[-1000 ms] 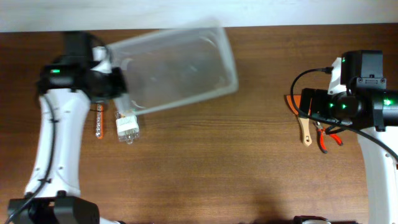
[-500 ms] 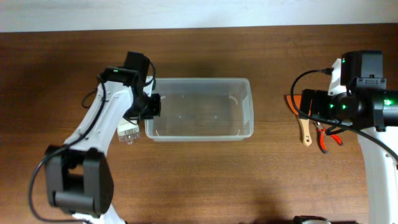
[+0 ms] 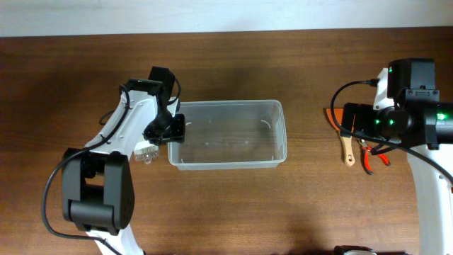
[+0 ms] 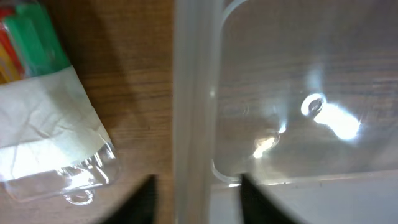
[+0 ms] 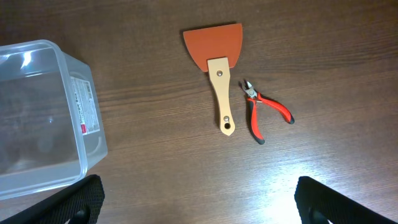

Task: Pack container
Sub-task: 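Drag the clear container with the left gripper to table center, then release the container and grasp the orange socket strip with left gripper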

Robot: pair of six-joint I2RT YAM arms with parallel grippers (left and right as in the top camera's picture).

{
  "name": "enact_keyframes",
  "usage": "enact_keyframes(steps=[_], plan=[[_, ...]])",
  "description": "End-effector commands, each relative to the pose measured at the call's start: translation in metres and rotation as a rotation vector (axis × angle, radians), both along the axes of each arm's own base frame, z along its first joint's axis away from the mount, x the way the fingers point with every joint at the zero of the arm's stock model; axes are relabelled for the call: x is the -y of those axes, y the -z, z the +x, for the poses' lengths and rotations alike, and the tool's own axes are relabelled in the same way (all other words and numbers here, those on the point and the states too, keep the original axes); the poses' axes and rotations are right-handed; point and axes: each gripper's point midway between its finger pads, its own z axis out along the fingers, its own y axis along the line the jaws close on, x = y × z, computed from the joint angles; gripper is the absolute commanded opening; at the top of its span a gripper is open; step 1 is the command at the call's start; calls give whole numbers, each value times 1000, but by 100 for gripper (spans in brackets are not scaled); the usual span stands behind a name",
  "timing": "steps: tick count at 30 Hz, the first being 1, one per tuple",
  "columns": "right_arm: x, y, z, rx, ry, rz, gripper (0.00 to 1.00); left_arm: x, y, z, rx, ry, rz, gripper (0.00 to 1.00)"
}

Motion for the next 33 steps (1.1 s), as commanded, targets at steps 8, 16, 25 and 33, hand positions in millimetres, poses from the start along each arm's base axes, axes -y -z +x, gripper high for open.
enact_keyframes(steps=[8,16,25,33], plan=[[6,-8,2,21,11,-25,99,-1,2,7,11,1,17,68],[5,-8,2,22,11,-24,99,-20,-61,39,180,45,127,71],[5,-8,2,22,11,-24,99,-108,-198,29,469,-160,275,99],[5,-8,2,23,12,-24,99,-193,-186,0,388,-373,343,99]])
